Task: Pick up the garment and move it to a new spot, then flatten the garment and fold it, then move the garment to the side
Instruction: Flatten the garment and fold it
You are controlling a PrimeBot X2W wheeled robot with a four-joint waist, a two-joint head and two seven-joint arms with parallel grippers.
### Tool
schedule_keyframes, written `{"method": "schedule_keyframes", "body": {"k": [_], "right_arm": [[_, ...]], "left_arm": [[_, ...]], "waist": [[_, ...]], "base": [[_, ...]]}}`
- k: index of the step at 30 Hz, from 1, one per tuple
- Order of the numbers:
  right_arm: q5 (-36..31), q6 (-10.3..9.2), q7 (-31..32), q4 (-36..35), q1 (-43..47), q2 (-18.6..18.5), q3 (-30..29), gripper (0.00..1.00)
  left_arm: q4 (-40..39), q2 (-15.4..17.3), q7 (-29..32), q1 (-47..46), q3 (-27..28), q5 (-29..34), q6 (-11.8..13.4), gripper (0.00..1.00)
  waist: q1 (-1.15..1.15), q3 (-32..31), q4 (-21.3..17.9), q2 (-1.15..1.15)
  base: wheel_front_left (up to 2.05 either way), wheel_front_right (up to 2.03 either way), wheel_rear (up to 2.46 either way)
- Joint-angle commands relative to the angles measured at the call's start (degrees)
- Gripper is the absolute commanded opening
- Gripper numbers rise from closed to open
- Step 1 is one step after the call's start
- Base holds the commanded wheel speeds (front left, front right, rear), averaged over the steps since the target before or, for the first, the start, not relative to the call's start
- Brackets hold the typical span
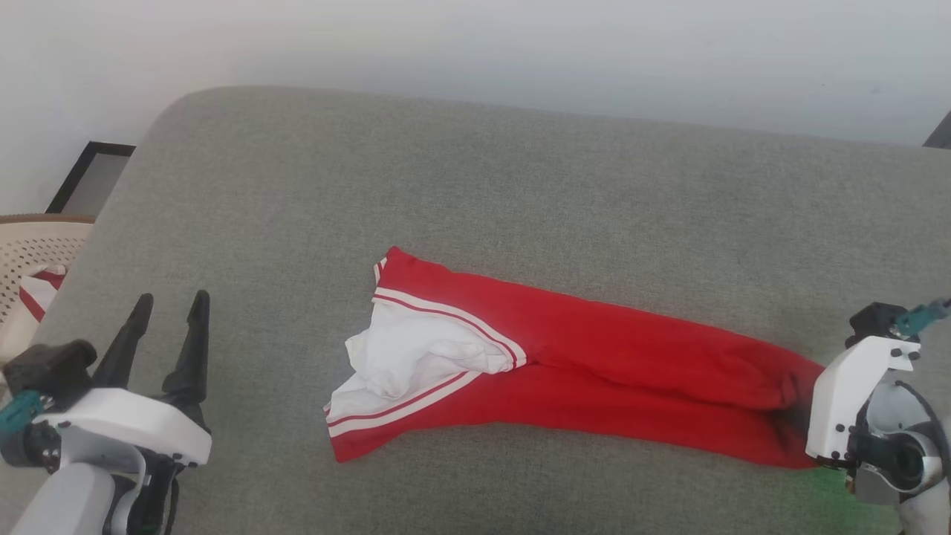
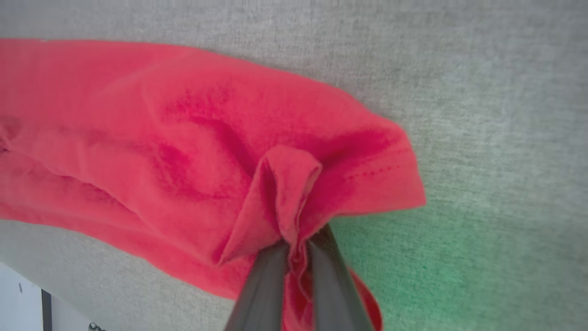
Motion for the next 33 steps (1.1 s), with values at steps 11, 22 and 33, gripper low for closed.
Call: {"method": "schedule_keyframes", "body": {"k": [11, 22, 33], "right_arm": [[2.60, 0.02, -4.15, 2.38, -0.98, -4.77, -2.98, 0.00], [0.45, 0.02, -7.74, 7.75, -2.71, -13.51, -7.31, 0.00], [7.04, 0.03, -5.73, 0.18, -1.44, -12.22, -5.11, 0.00]], "left_arm": [[1.09, -5.31, -0.23, 2.61, 7.82, 6.62, -4.85, 1.00], [1.58, -7.83, -0.23, 1.59, 11.05, 10.16, -6.42, 1.00], [1.75, -8.13, -0.23, 1.66, 9.99, 10.21, -6.66, 1.00]], "waist": [[0.00, -0.19, -1.88, -0.01], [0.00, 0.66, -5.02, -0.01], [0.00, -0.26, -6.01, -0.01]], "base": [[0.00, 0.00, 0.00], [0.00, 0.00, 0.00], [0.00, 0.00, 0.00]]}}
